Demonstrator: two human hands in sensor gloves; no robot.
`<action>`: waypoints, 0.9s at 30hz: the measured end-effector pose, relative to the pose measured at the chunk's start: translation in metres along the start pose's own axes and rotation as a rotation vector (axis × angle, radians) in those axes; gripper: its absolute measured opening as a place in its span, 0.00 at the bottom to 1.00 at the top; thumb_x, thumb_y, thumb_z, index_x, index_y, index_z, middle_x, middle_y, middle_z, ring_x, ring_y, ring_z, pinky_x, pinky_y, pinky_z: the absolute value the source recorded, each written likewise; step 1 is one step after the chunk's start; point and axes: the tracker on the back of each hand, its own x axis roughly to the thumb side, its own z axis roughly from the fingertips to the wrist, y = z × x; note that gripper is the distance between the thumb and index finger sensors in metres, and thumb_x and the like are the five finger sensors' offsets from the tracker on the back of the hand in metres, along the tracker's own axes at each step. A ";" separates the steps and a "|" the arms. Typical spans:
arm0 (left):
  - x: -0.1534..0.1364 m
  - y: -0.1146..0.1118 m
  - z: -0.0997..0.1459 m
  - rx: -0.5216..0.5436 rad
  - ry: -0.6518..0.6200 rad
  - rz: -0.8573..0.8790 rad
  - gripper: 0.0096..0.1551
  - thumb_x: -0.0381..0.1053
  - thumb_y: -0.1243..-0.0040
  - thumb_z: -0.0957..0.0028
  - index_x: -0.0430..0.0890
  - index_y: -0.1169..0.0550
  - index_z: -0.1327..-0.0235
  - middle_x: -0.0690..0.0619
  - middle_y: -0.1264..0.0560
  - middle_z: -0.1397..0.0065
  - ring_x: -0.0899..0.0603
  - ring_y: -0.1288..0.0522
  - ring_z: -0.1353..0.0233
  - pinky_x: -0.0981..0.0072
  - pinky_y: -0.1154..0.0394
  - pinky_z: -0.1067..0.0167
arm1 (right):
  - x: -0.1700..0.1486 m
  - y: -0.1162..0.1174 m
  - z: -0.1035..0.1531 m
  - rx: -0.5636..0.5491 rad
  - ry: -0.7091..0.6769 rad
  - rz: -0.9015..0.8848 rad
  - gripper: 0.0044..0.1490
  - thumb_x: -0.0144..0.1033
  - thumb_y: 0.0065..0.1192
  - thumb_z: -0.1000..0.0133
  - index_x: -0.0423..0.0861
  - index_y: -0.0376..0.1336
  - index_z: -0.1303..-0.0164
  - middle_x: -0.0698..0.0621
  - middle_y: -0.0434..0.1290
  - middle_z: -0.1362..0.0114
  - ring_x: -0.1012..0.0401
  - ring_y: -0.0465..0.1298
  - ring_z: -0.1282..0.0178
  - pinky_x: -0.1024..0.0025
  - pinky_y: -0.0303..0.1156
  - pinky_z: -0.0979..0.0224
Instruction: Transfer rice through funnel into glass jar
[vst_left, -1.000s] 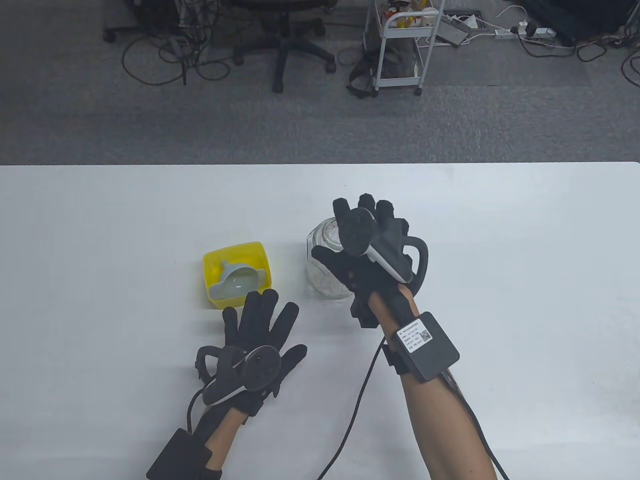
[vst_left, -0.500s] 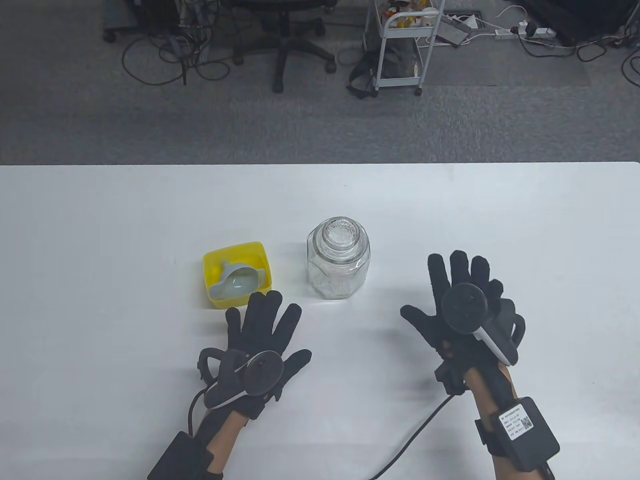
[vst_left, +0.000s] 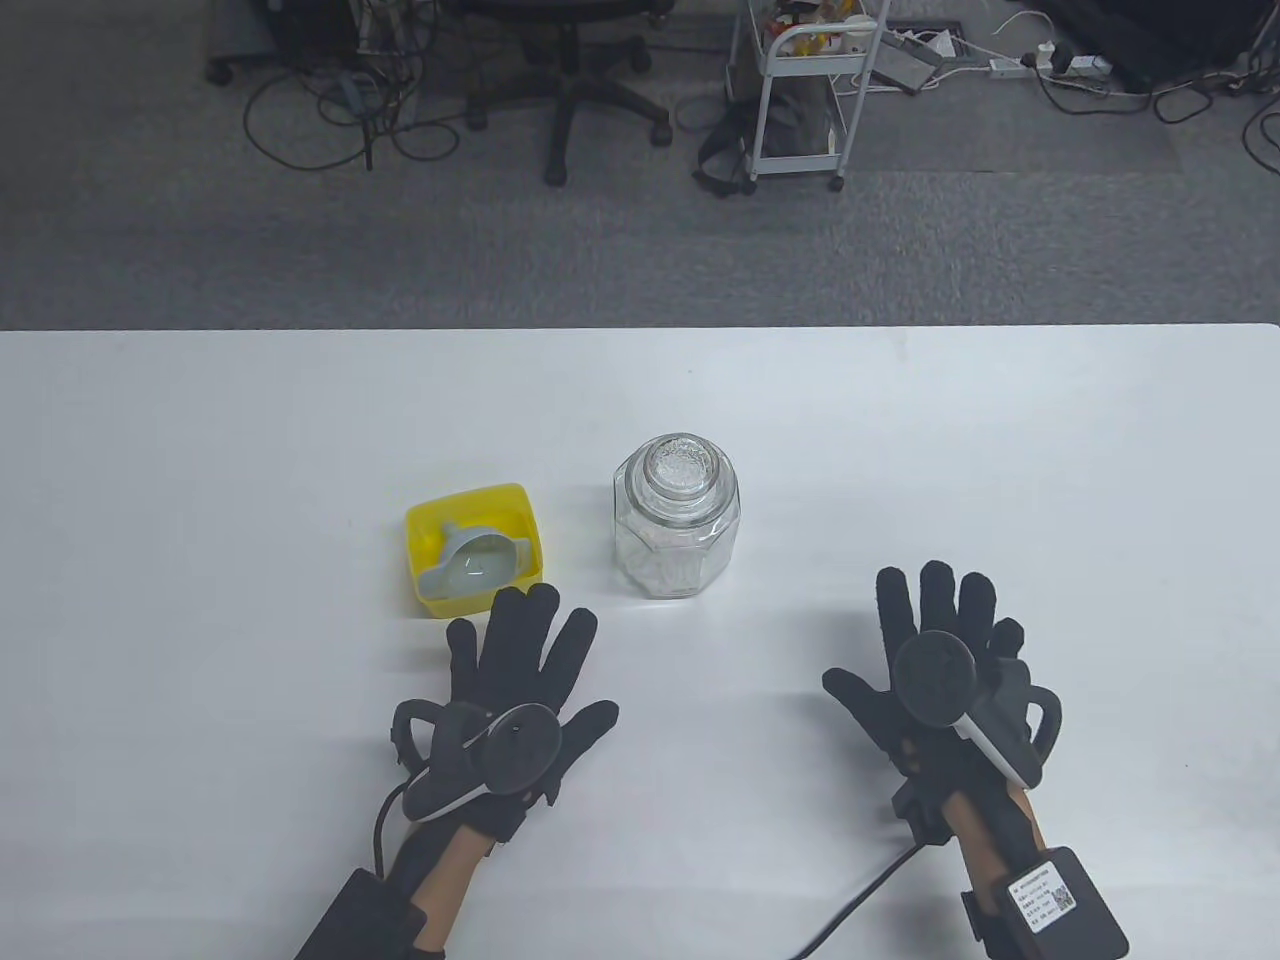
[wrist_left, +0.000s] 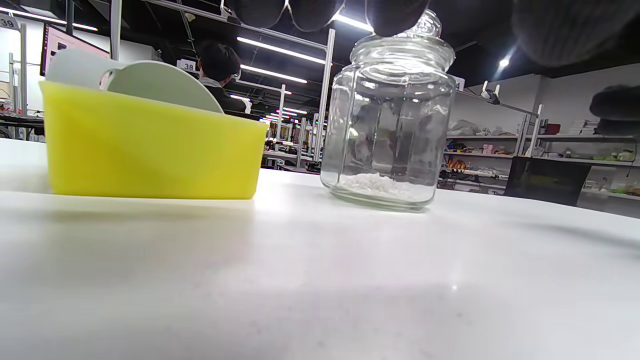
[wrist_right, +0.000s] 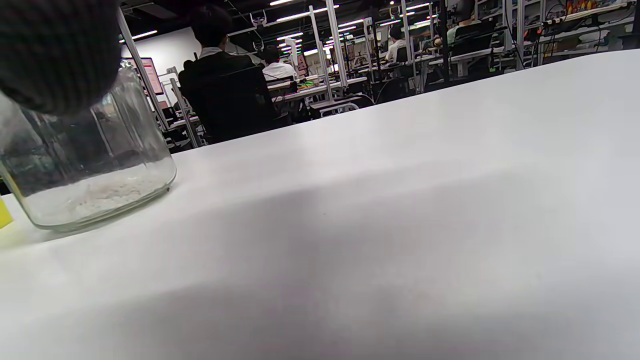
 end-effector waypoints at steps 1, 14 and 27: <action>0.000 0.000 0.000 0.000 0.000 0.000 0.51 0.80 0.47 0.46 0.62 0.48 0.14 0.44 0.56 0.07 0.30 0.56 0.11 0.21 0.53 0.26 | 0.000 0.001 0.000 0.001 0.000 0.002 0.65 0.77 0.61 0.61 0.65 0.33 0.24 0.46 0.35 0.12 0.40 0.34 0.14 0.28 0.40 0.22; 0.003 -0.003 0.000 -0.019 -0.015 0.000 0.51 0.79 0.46 0.46 0.62 0.48 0.14 0.43 0.55 0.07 0.30 0.55 0.11 0.21 0.53 0.26 | 0.003 0.001 0.002 0.002 0.006 0.015 0.64 0.77 0.60 0.61 0.65 0.33 0.24 0.46 0.35 0.12 0.40 0.34 0.14 0.28 0.40 0.22; 0.003 -0.004 0.000 -0.025 -0.008 0.000 0.51 0.79 0.46 0.46 0.62 0.48 0.14 0.44 0.55 0.07 0.30 0.55 0.11 0.21 0.53 0.26 | 0.002 0.003 0.001 0.017 0.012 0.014 0.64 0.76 0.61 0.60 0.64 0.33 0.24 0.46 0.35 0.12 0.40 0.34 0.14 0.28 0.40 0.22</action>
